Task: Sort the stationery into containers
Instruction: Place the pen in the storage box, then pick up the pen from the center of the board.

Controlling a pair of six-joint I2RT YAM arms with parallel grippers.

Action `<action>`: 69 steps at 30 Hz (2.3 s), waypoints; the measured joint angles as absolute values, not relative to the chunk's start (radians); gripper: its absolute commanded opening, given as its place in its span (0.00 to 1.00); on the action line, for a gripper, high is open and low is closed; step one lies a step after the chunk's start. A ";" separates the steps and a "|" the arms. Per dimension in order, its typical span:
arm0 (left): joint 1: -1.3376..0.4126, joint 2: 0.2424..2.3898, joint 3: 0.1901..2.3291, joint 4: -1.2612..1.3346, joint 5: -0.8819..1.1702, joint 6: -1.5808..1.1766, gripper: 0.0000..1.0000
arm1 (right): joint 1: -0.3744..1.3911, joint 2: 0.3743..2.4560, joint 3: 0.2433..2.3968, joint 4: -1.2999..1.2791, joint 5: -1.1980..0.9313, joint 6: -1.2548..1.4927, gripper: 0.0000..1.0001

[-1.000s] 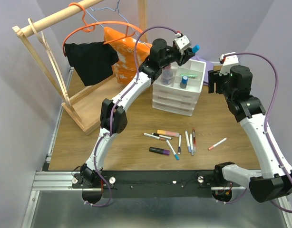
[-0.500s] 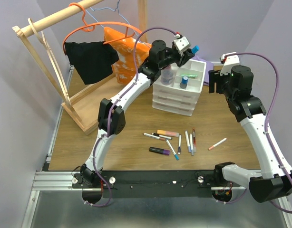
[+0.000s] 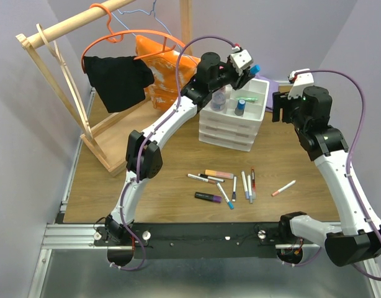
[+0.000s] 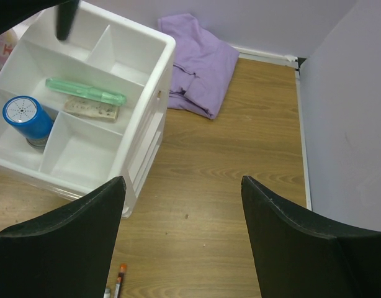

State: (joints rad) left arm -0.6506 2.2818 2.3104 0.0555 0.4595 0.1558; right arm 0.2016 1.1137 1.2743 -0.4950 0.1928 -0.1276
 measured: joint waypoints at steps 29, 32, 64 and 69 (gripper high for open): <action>-0.669 1.378 1.523 -0.029 0.392 0.296 0.68 | 0.196 0.995 1.275 -0.723 -0.263 -0.334 0.69; -0.671 1.199 1.385 -0.079 0.363 0.306 0.69 | 0.204 1.048 1.283 -0.788 -0.355 -0.367 0.69; -1.141 1.684 1.145 -0.547 0.332 0.505 0.52 | 0.204 1.032 1.376 -0.578 -0.118 -0.088 0.75; -1.155 1.740 1.163 -0.514 0.286 0.472 0.50 | 0.162 0.972 1.346 -0.579 -0.119 -0.075 0.75</action>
State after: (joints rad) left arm -1.1545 1.7405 1.1633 -0.5137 0.2855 0.4721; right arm 0.1619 0.9718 1.3464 -0.5785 -0.1188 -0.0746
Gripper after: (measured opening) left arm 0.514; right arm 0.747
